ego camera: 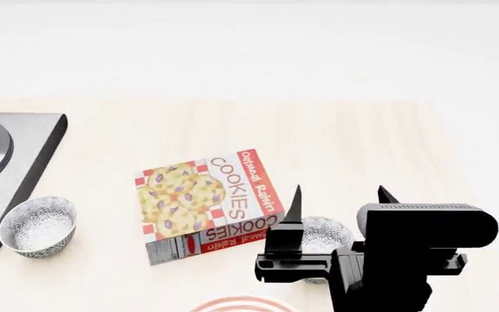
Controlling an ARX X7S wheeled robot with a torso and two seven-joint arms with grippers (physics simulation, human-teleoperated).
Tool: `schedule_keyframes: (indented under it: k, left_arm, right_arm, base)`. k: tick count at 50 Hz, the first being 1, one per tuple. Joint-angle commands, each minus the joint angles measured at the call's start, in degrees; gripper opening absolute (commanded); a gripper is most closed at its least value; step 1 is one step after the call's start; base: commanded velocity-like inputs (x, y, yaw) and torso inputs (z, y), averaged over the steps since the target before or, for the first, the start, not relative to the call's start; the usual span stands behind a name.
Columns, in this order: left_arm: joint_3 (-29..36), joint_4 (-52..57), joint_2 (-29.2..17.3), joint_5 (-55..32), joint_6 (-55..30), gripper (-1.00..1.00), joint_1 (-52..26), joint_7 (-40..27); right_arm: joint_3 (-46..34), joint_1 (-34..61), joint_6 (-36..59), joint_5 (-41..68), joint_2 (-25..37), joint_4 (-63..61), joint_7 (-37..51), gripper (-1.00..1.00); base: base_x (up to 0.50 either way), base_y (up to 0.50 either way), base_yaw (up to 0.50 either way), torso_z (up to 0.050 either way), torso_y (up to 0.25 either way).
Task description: Pick the akita bowl next to the plate and place it on the plate.
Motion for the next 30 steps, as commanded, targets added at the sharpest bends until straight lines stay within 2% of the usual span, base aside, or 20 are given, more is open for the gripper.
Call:
schedule_keyframes:
  k: [1, 9, 11, 13, 15, 19, 30]
  left_arm:
    - [0.19, -0.55, -0.12, -0.18, 0.26, 1.0, -0.09, -0.02]
    - [0.04, 0.23, -0.35, -0.69, -0.31, 1.0, 0.12, -0.48]
    - [0.05, 0.37, -0.41, -0.74, -0.39, 1.0, 0.15, -0.57]
    - [0.07, 0.21, -0.4, -0.75, -0.29, 1.0, 0.07, -0.58]
    - [0.04, -0.03, -0.4, -0.78, -0.11, 1.0, 0.05, -0.53]
    - [0.18, -0.78, -0.33, -0.52, 0.6, 1.0, -0.01, -0.31]
    - [0.39, -0.76, -0.48, -0.61, 0.52, 1.0, -0.14, -0.67]
  right_arm:
    - [-2.52, 5.73, 5.53, -0.87, 1.7, 5.57, 0.56, 1.0]
    - [-3.56, 9.74, 6.21, -1.38, 1.96, 10.83, -0.55, 1.0]
    - [-0.96, 10.82, 10.88, 1.87, 0.83, 11.98, 0.37, 1.0]
    - [5.11, 11.12, 13.26, 6.01, -2.14, 13.54, 2.48, 1.0]
    - [2.36, 12.63, 16.46, 5.88, -0.17, 14.22, 1.45, 1.0]
    - [4.93, 14.06, 19.84, 7.94, -0.71, 16.75, 2.43, 1.0]
    - [5.24, 17.63, 23.11, 9.63, -0.6, 24.5, 0.83, 1.0]
  base:
    - [0.0, 0.0, 0.0, 0.0, 0.0]
    - [0.0, 0.0, 0.0, 0.0, 0.0]
    - [0.0, 0.0, 0.0, 0.0, 0.0]
    - [0.0, 0.0, 0.0, 0.0, 0.0]
    - [0.0, 0.0, 0.0, 0.0, 0.0]
    - [0.0, 0.0, 0.0, 0.0, 0.0]
    - [0.0, 0.0, 0.0, 0.0, 0.0]
